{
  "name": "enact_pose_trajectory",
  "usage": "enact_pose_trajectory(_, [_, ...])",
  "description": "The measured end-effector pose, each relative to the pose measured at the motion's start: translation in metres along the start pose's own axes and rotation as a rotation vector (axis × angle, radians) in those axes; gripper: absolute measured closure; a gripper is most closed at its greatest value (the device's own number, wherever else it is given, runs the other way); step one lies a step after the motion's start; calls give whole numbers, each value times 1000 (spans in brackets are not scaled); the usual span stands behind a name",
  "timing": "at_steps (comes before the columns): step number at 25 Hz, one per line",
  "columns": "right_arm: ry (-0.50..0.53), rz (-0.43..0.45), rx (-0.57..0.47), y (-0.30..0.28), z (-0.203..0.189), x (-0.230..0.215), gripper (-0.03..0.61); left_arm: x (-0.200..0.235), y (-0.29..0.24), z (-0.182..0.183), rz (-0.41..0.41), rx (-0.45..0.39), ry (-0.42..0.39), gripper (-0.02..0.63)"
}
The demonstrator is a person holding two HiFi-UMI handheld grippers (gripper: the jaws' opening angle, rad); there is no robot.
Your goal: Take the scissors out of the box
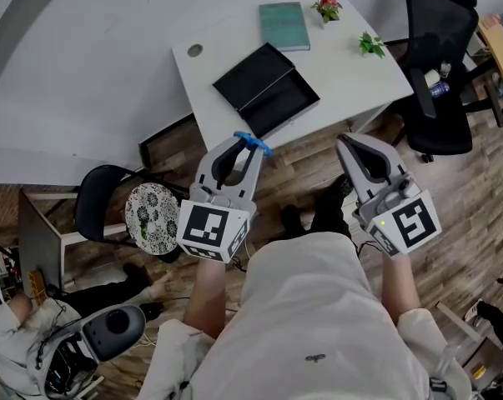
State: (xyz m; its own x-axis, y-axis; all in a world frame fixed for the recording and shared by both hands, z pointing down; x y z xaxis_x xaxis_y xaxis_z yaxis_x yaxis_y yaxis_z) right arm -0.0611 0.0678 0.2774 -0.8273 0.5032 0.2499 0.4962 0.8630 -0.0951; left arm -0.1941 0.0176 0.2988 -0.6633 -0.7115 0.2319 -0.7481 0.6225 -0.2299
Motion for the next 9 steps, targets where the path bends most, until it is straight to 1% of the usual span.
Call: enact_pose_trajectory(9, [21,18,9,-1,2,0,575,0,-3,1,5,-3,1,526])
Point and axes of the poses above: the fingertips, and each gripper's own axes: y backward along the fingers, x to its left, z out of its top, the point moved 1 cm from there along y, backward along the fingers, and after that the axes turned 15 degrees about y, right-handed, at the moved point
